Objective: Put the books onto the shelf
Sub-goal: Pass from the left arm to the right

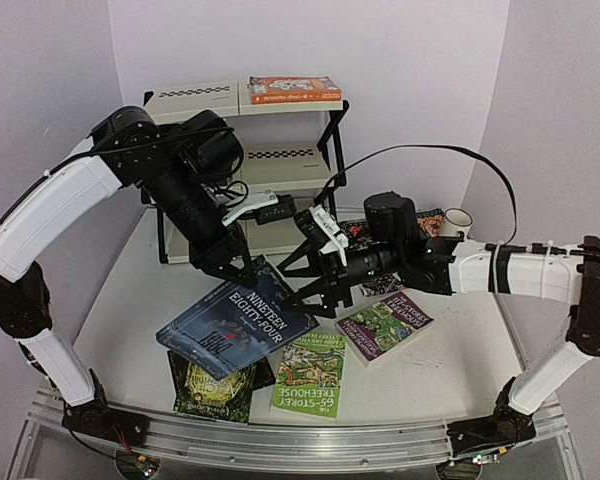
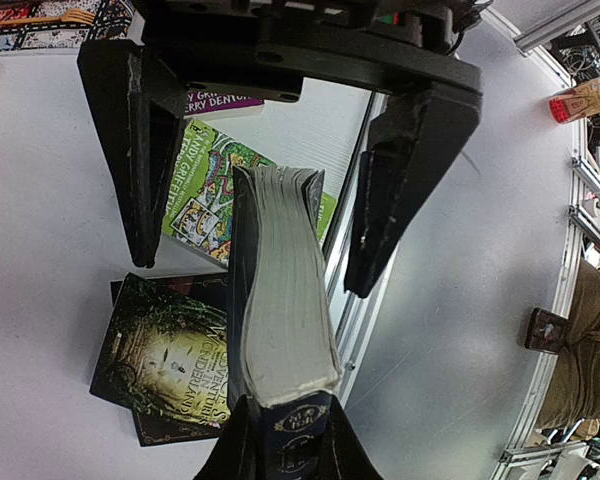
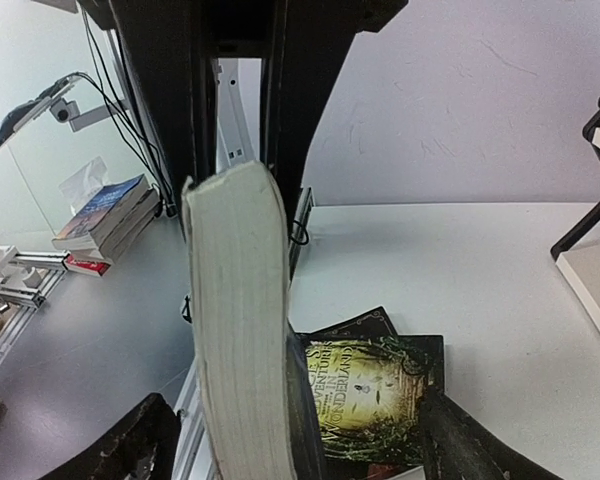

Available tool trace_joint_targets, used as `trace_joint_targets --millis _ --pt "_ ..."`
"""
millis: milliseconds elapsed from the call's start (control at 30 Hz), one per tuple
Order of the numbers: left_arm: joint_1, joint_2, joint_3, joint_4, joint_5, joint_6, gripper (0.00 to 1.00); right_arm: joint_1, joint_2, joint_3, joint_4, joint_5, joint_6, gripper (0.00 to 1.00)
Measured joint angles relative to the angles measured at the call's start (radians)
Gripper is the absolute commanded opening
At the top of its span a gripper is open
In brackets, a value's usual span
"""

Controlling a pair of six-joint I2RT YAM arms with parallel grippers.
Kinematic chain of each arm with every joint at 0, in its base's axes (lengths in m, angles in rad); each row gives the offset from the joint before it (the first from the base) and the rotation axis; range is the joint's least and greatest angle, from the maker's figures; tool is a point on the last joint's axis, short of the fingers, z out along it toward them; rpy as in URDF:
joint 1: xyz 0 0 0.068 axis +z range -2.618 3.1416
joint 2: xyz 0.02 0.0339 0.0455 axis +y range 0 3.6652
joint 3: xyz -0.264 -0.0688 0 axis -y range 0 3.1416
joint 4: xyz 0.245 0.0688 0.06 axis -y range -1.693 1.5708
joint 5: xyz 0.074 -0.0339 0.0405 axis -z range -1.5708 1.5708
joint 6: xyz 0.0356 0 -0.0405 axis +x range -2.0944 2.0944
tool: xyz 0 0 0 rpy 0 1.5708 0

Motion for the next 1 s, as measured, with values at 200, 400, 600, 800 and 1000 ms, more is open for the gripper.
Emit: trace_joint_targets --millis 200,400,600,800,1000 --pt "0.000 0.000 0.000 0.001 0.000 -0.002 0.06 0.000 0.035 0.015 0.038 -0.011 0.030 0.29" --pt "0.006 0.000 0.013 -0.003 -0.041 0.001 0.42 0.007 0.038 0.008 0.097 -0.015 0.055 0.00" --pt "0.000 -0.014 0.001 0.034 -0.075 0.005 0.82 -0.007 0.020 -0.074 0.098 0.071 0.037 0.00" --pt "0.000 -0.083 -0.092 0.097 -0.121 0.006 1.00 -0.057 -0.024 -0.125 0.054 0.093 0.033 0.00" --pt "0.000 -0.168 -0.203 0.185 -0.156 -0.002 0.99 -0.087 -0.122 -0.138 0.060 0.085 0.037 0.00"
